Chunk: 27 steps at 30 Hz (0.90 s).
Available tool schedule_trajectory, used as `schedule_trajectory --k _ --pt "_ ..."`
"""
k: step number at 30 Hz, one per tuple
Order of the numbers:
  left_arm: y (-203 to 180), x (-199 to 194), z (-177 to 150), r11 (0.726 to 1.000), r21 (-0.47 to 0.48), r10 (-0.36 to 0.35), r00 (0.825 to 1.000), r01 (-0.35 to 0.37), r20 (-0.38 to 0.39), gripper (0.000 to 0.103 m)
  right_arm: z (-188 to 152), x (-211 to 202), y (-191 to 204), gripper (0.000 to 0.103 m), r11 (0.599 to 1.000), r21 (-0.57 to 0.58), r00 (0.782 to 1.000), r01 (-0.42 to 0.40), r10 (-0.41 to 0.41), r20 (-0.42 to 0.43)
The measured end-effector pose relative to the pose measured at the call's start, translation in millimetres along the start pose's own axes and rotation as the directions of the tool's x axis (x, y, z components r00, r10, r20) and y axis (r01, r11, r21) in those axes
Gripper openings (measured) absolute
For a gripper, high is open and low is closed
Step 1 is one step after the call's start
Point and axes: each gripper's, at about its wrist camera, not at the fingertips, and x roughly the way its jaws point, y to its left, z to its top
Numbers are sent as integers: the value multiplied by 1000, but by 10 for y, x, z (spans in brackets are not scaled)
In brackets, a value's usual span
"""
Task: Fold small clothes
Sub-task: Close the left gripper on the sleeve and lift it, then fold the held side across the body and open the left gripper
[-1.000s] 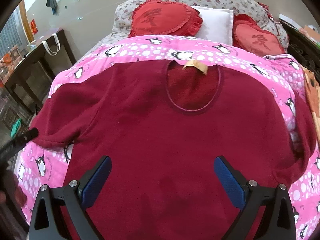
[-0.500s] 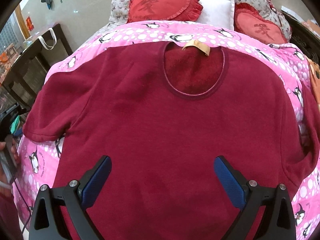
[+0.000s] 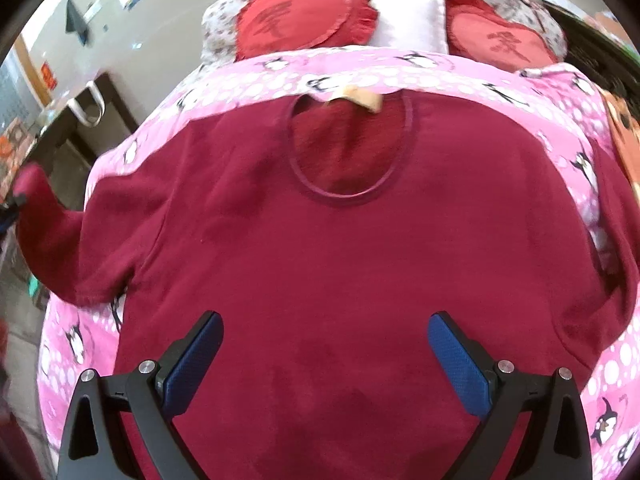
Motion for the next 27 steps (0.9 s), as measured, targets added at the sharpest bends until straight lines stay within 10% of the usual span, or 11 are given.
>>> schedule_trajectory --k 8,14,16,20,27 --pt "-1172 751 -991 956 228 -131 964 184 -231 7 3 -154 -400 102 997 72 999 36 -37 16" --pt "-1289 1092 -1445 937 289 -68 914 196 -401 7 -30 -191 -665 102 992 130 1000 10 -9 -6" --pt "-1209 924 -1398 936 297 -66 925 187 -374 12 21 -200 -679 102 992 127 1000 -16 15 10" --pt "-823 453 -1094 952 280 -61 972 126 -228 70 187 -197 -485 102 990 84 993 -113 110 43" --pt "2 353 -709 968 210 156 984 -136 -81 73 573 141 236 100 955 -29 954 -294 295 60"
